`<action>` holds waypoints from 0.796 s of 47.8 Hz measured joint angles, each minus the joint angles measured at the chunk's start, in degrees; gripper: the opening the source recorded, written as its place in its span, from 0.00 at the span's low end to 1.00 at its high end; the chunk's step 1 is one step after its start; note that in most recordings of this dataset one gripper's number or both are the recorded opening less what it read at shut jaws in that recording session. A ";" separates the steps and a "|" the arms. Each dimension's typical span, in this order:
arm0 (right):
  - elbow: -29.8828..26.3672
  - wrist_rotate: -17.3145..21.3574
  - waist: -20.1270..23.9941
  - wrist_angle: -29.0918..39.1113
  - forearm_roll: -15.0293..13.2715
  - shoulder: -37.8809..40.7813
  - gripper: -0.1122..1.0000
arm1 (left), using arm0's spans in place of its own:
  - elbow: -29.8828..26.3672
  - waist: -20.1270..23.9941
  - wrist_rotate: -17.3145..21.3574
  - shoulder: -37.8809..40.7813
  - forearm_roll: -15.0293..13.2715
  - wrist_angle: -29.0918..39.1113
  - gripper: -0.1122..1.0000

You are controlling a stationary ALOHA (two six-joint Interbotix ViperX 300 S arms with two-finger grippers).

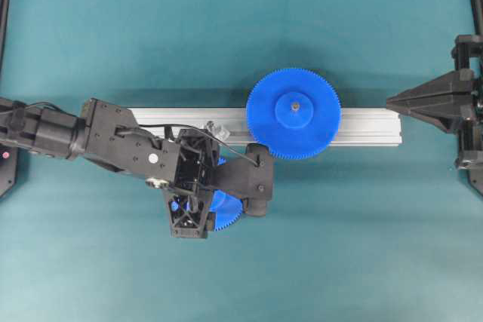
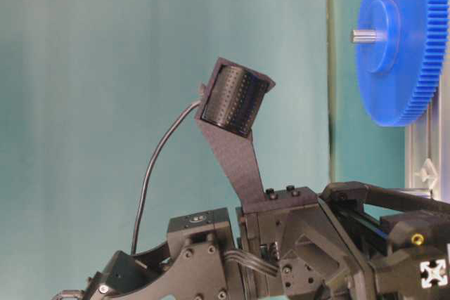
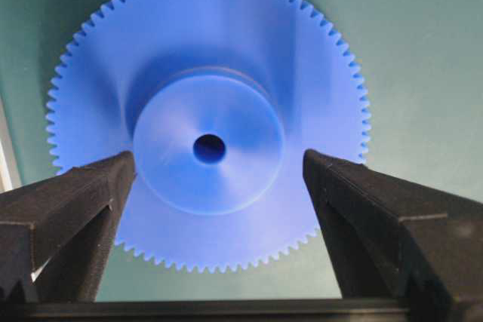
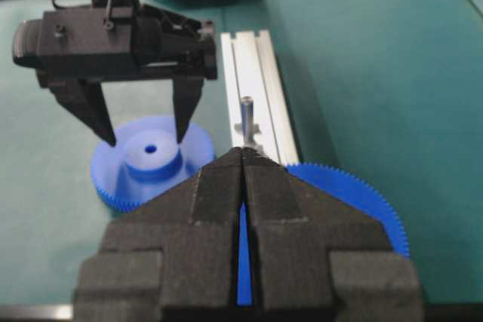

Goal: Insert the small gear onto the shaft.
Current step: 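Lower the left gripper and open it around the gear hub, then close the left gripper on the small blue gear's hub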

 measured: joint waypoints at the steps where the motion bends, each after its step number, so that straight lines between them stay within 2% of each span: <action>1: 0.00 0.00 0.00 0.00 0.09 -0.09 0.13 | 0.09 0.00 0.00 0.09 0.09 -0.09 0.94; 38: 0.00 0.00 0.00 0.09 0.09 -0.88 0.13 | 0.35 0.70 0.00 0.79 0.09 -1.49 0.94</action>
